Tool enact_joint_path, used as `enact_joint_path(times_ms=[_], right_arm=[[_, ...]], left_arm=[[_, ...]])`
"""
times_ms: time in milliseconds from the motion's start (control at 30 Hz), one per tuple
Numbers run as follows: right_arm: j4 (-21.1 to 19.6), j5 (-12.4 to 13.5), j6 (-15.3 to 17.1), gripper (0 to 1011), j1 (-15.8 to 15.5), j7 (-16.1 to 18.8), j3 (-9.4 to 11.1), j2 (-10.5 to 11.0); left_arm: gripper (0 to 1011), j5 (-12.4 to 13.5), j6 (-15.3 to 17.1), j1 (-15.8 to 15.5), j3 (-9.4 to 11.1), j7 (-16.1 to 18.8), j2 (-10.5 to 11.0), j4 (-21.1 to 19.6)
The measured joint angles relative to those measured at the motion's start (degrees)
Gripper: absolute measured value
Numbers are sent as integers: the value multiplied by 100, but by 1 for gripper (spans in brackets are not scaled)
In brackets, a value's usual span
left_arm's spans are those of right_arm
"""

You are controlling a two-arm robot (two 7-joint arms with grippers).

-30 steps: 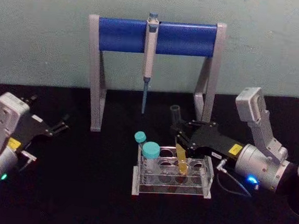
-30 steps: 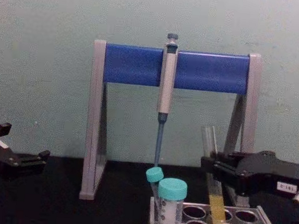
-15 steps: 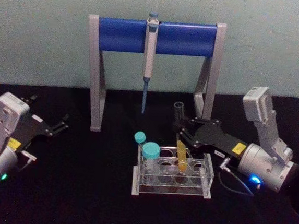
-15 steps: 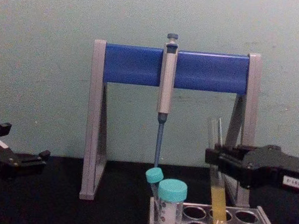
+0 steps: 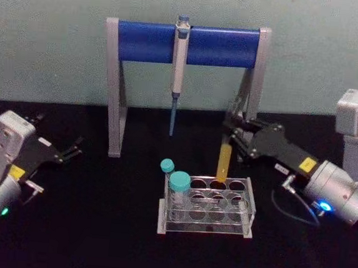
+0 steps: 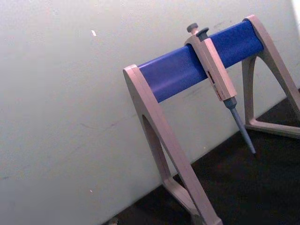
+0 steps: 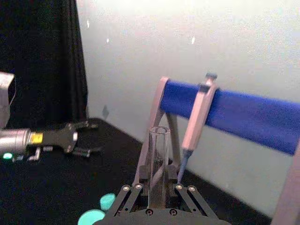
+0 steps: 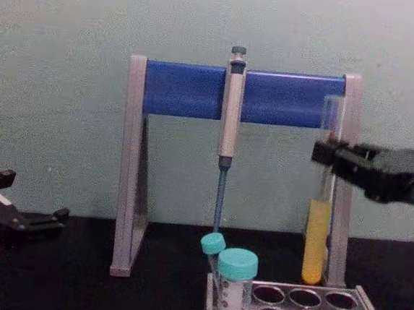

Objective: Pick up the test tube from the test tube rack, shake it, then place it back into the test tube rack.

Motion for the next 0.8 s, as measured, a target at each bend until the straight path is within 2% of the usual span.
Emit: enact_joint_path(times_ms=[167,433,633,800], right_arm=[[-193,80,-119,228,-111,-197,177,36],[-195,-125,-262,228,-127,-522,308,-33],[32,-186,-307,228,42,-423,247,-170],[206,-72,-279,228,206,-66,107,-244]], left_arm=[[1001,0,0,0,0,0,0,0],[1001,0,0,0,0,0,0,0],[1001,0,0,0,0,0,0,0],[1001,1,0,0,0,0,0,0]])
